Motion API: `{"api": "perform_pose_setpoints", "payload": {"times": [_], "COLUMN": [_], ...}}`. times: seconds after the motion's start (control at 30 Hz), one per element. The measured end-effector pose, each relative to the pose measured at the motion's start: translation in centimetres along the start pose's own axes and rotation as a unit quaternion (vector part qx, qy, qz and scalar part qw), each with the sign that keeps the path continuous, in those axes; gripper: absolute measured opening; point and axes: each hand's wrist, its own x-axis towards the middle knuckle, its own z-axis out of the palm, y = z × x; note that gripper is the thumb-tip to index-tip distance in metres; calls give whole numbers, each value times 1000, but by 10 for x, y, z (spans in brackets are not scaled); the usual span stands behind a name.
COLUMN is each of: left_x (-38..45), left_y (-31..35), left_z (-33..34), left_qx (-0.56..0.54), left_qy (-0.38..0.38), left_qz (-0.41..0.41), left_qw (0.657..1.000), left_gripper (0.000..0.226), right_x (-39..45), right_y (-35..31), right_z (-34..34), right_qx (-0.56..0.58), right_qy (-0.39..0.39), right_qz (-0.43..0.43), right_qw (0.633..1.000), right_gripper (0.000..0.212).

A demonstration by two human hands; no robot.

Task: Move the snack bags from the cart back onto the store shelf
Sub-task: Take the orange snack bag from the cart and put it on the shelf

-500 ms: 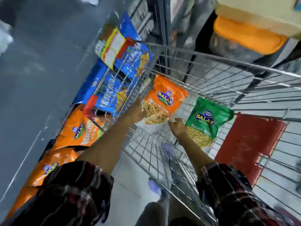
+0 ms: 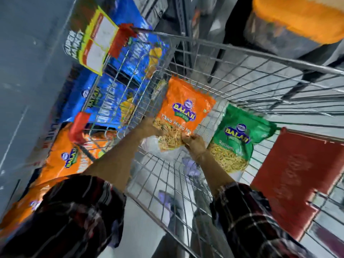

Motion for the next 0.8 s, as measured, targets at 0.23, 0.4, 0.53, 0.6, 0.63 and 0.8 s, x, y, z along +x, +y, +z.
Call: {"api": "perform_pose_setpoints", "payload": {"times": [0.23, 0.4, 0.53, 0.6, 0.63, 0.8], "left_x": [-43, -92, -143, -170, -183, -255], "left_y": [15, 41, 61, 67, 69, 67], "left_z": [-3, -17, -37, -49, -56, -97], "left_qx": [-43, -53, -144, -175, -192, -238], "left_qy": [-24, 25, 67, 95, 106, 205], "left_qz": [7, 76, 178, 231, 250, 322], "left_qw": [999, 995, 971, 952, 943, 893], "left_gripper": [61, 70, 62, 55, 54, 49], "right_x": [-34, -84, -133, -164, -180, -254], "right_y": [-2, -43, -93, -121, -135, -183], "right_z": [-12, -16, -5, 7, 15, 68], "right_qx": [22, -61, -136, -165, -177, -234], "right_qy": [-29, -43, -53, -75, -92, -197], "right_qz": [-21, -172, -268, -318, -345, -442], "right_qw": [999, 982, 952, 931, 917, 844], "right_gripper": [56, 34, 49, 51, 50, 55]}}
